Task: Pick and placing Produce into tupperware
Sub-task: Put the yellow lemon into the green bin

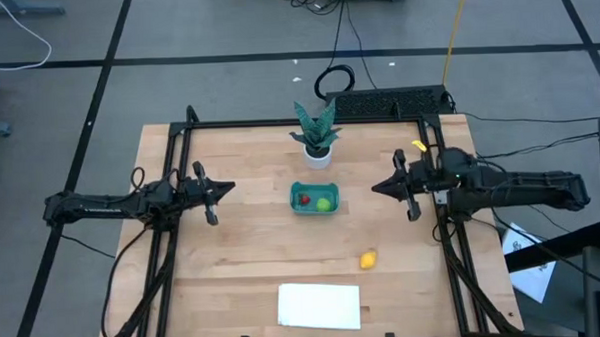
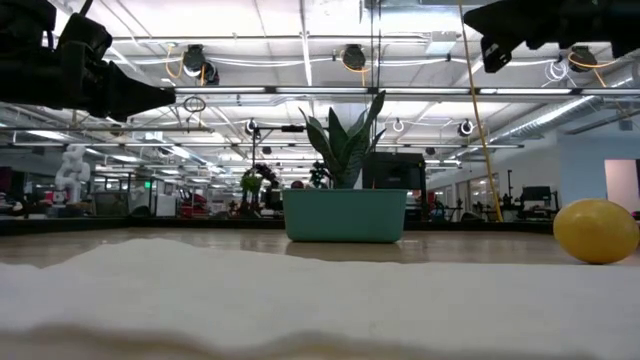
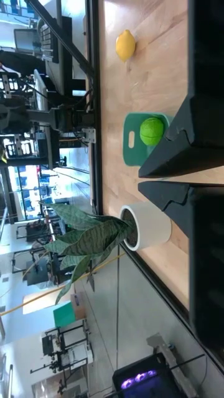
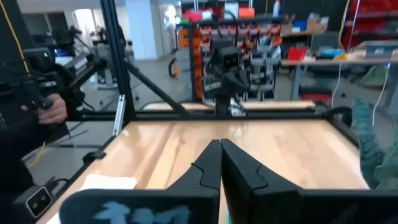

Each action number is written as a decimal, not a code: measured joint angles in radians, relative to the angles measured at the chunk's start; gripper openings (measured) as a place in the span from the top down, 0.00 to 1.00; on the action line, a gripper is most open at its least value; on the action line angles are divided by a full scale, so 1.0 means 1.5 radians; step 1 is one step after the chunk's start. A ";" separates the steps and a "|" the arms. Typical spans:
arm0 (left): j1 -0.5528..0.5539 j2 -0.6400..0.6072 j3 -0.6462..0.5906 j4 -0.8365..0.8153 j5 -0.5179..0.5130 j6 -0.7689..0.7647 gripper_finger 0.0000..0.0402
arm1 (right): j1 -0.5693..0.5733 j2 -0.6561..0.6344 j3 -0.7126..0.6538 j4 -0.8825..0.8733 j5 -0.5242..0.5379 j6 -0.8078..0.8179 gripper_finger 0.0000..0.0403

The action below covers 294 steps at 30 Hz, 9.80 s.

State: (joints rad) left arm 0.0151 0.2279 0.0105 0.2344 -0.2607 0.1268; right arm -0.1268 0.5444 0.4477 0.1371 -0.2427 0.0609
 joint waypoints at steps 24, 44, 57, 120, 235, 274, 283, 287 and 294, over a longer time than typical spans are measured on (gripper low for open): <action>0.000 0.000 0.000 -0.005 0.000 0.000 0.94 | 0.002 0.289 0.267 -0.282 -0.068 -0.046 1.00; 0.000 0.001 0.000 -0.023 -0.001 0.005 0.94 | 0.071 0.373 0.268 -0.314 -0.065 -0.085 0.63; 0.000 0.001 0.000 -0.035 -0.002 0.000 0.94 | 0.119 0.430 0.268 -0.305 -0.008 -0.103 0.33; 0.000 0.001 0.000 -0.055 -0.002 -0.006 0.94 | 0.332 0.566 0.181 -0.277 0.021 -0.216 0.27; 0.000 0.001 0.000 -0.064 0.005 -0.005 0.94 | 0.027 0.380 0.276 -0.264 -0.063 -0.107 0.51; 0.000 0.001 0.000 -0.064 0.005 0.006 0.94 | -0.173 0.677 0.488 -0.342 -0.279 -0.211 0.52; 0.000 0.001 0.000 -0.065 0.004 0.006 0.94 | -0.184 0.772 0.551 -0.402 -0.295 -0.243 0.52; 0.000 0.001 0.000 -0.069 0.004 0.006 0.94 | -0.195 0.811 0.563 -0.398 -0.335 -0.230 0.52; 0.000 0.001 0.000 -0.071 0.004 0.006 0.94 | -0.204 0.845 0.564 -0.400 -0.359 -0.248 0.52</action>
State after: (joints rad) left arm 0.0151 0.2291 0.0105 0.1286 -0.2552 0.1352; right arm -0.4335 1.8118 1.2930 -0.4633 -0.7809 -0.3103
